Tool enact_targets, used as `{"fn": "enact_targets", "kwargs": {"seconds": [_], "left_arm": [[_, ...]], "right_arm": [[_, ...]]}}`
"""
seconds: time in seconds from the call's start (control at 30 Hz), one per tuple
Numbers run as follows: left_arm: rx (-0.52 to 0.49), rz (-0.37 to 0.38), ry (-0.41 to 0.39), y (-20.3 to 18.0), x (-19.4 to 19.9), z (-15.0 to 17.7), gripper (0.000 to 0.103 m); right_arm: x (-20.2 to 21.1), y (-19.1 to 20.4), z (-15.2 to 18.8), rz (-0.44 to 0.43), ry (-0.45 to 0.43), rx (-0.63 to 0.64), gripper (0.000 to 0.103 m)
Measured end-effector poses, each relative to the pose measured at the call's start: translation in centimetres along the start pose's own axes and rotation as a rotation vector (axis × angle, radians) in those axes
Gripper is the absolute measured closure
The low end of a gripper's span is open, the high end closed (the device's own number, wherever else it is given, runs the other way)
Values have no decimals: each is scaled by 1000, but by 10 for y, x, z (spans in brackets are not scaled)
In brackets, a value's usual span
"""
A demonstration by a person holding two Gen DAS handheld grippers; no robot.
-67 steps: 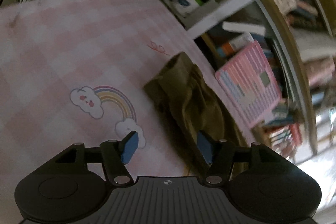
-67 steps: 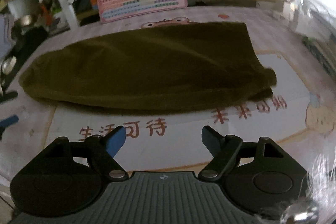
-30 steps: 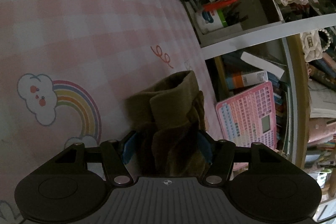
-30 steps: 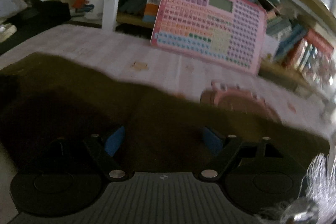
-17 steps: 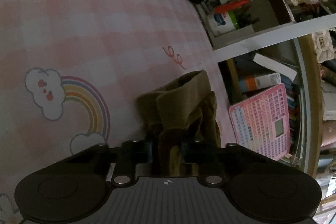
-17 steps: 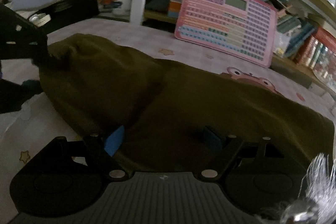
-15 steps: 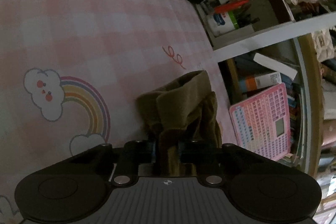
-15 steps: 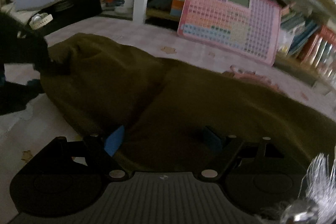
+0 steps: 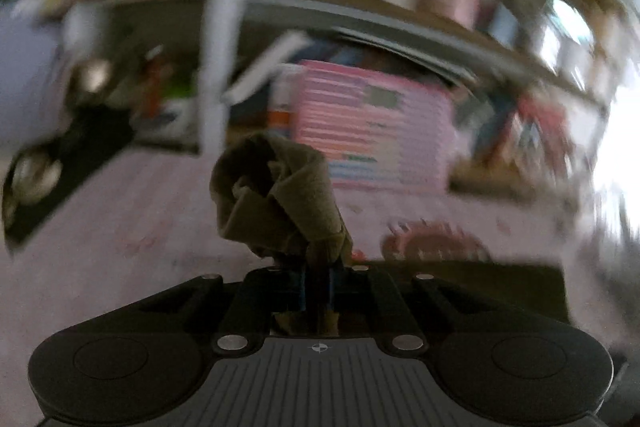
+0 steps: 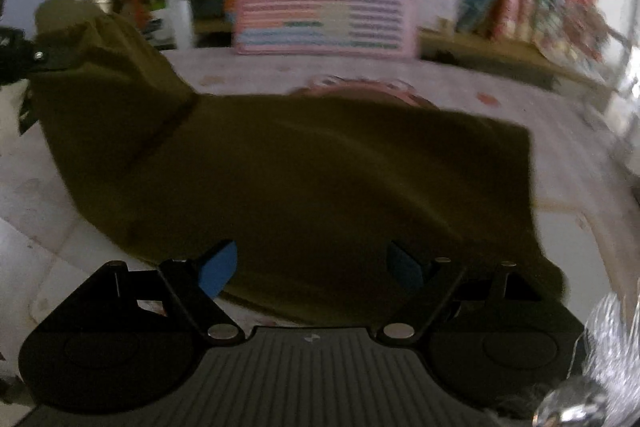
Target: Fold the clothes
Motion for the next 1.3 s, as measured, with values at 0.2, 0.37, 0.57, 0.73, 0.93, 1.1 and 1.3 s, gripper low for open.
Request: {"fn": "enact_targets", "kwargs": {"seconds": [0.2, 0.37, 0.57, 0.73, 0.93, 1.1, 1.3], "left_arm": [[-221, -10, 156, -81, -20, 43, 37], [-181, -13, 243, -102, -16, 74, 27], [181, -85, 198, -65, 22, 82, 24], [469, -128, 139, -41, 59, 98, 24], [495, -163, 108, -47, 81, 109, 24], [520, -198, 82, -46, 99, 115, 24], [538, -205, 82, -49, 100, 117, 24]], "right_arm": [[10, -39, 17, -13, -15, -55, 22], [12, -55, 32, -77, 7, -65, 22], [4, -64, 30, -246, 21, -125, 22], [-26, -66, 2, -525, 55, -307, 22], [-70, -61, -29, -593, 146, -500, 42], [-72, -62, -46, -650, 90, -538, 84], [-91, -69, -26, -654, 168, -645, 79]]}}
Point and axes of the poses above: each gripper's, at about its wrist camera, not at the fingertips, and x roughly against the way its jaws point, y to its left, z to its underside, the point moved 1 cm from there along -x, roughly the way its jaws point, and after that the axes turned 14 degrees about x, right-handed, at the moved point
